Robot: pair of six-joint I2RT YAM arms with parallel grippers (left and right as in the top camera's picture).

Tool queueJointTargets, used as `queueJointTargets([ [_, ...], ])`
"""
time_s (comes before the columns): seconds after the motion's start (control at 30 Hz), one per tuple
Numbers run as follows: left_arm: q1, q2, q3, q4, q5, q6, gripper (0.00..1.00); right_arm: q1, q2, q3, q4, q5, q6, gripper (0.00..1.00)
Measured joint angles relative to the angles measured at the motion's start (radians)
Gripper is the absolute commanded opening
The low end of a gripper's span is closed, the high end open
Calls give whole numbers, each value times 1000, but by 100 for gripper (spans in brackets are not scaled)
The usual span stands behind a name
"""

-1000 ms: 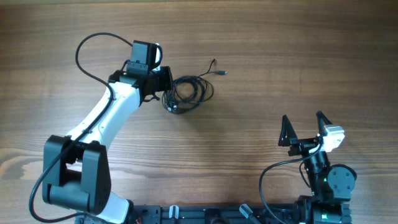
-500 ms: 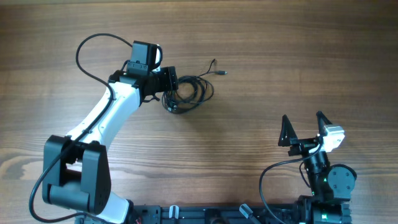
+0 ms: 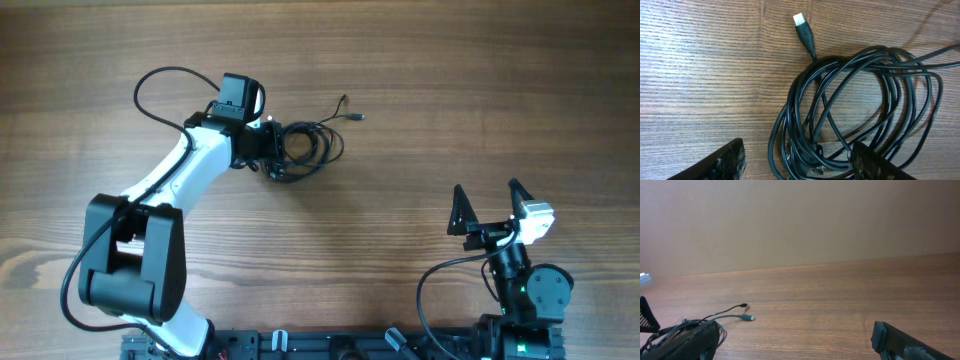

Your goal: Untangle cables

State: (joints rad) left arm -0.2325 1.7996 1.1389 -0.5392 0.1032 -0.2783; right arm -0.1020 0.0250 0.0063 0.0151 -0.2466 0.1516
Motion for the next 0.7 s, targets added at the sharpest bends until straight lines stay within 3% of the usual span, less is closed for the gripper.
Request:
queueJointTargets([
  [0.13,0,6,0,0,0,0,66,0,0,0,0,0,0,100],
  [0.27,0,7,0,-8,0,-3,28,0,0,0,0,0,0,100],
  [0.33,0,7,0,-18,0,-2,4,0,0,0,0,0,0,100],
  [0.5,0,7,-13,-18,0,0,4,0,0,0,0,0,0,100],
  [0.67,0,7,-17,29,0,0,29,0,0,0,0,0,0,99],
  [0.7,0,7,-8,35,0,-2,40,0,0,0,0,0,0,100],
])
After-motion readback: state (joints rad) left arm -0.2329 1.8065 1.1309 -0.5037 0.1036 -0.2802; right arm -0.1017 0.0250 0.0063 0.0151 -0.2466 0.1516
